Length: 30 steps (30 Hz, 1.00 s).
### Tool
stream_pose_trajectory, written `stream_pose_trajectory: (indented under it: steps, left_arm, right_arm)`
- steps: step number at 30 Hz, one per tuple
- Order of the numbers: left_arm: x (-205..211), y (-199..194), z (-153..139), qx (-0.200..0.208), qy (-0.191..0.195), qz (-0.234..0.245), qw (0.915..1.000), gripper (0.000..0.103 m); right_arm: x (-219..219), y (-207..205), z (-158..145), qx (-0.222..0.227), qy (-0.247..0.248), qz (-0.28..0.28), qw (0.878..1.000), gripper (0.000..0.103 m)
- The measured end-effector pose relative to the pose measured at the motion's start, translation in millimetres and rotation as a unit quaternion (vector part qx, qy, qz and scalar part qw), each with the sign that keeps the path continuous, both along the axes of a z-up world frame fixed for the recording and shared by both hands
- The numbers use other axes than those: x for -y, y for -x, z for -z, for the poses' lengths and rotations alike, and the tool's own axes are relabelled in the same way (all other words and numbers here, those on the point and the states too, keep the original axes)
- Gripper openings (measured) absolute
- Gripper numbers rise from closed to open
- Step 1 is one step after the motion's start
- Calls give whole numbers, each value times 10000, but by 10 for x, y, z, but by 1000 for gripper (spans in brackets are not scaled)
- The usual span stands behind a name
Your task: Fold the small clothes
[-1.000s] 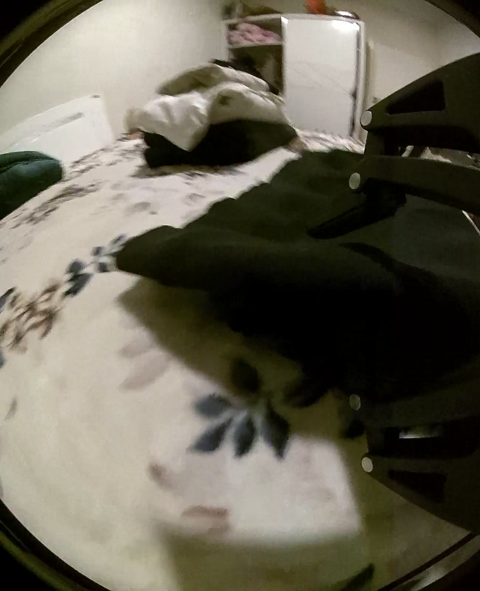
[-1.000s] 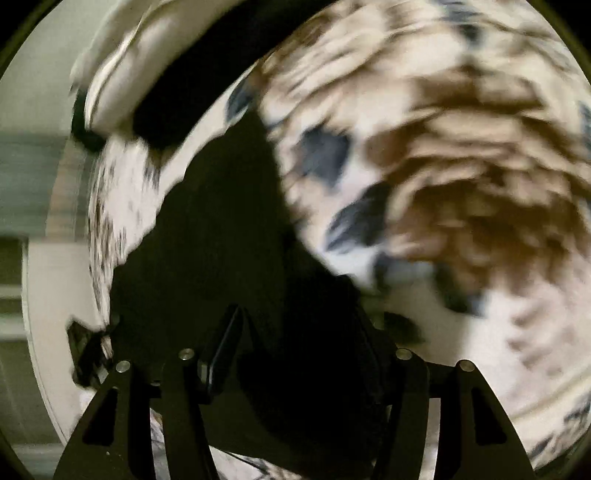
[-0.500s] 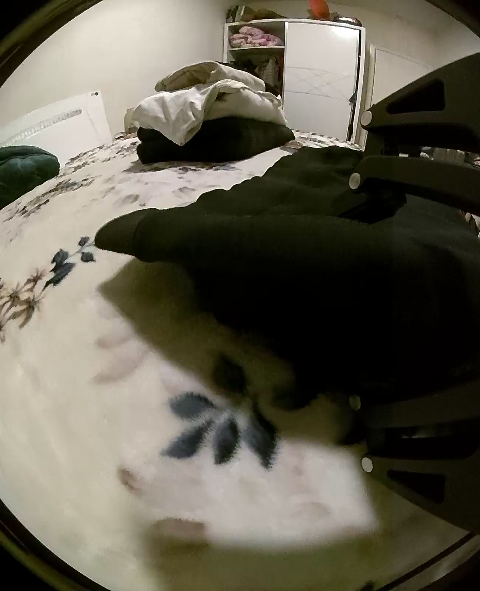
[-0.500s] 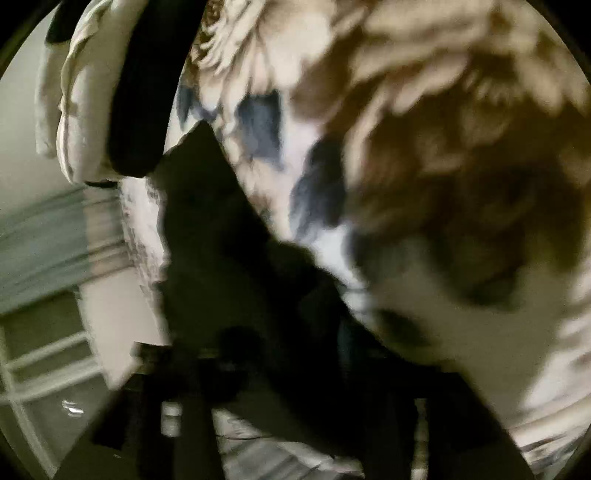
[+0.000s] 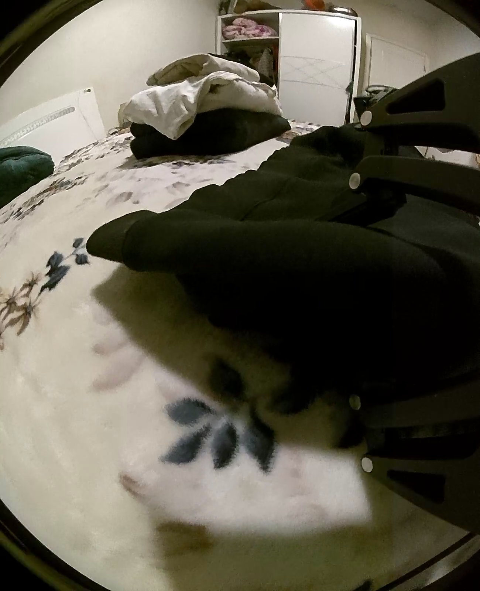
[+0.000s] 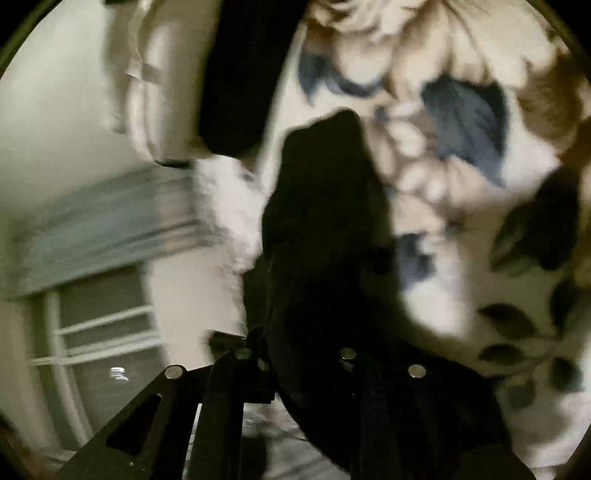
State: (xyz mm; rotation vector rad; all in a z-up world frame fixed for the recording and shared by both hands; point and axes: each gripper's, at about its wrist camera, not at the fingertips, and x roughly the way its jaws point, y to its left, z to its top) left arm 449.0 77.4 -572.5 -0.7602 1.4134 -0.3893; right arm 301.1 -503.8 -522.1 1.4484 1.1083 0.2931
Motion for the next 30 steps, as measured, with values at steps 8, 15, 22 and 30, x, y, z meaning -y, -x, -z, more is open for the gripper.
stream_pose_trajectory:
  steps: [8,15,22,30]
  left_arm:
    - [-21,-4,-100,39,-135,33,9999,58]
    - [-47,120,-554,614,-1011,-8,9930,58]
    - [25,498,-1044,1115,-2108,1,9712,65]
    - [1009,1012,-936,1098,-2097,908,9673,66]
  right_arm:
    - [119,167,-90,-666,1666,-117,9837,56]
    - [-32,-305,-24,-717,1845,34,9802,33]
    - [-176,-409,-482,-780,3958,-298,9145,25]
    - [-36,958,-997,-887,3289,786,9369,85]
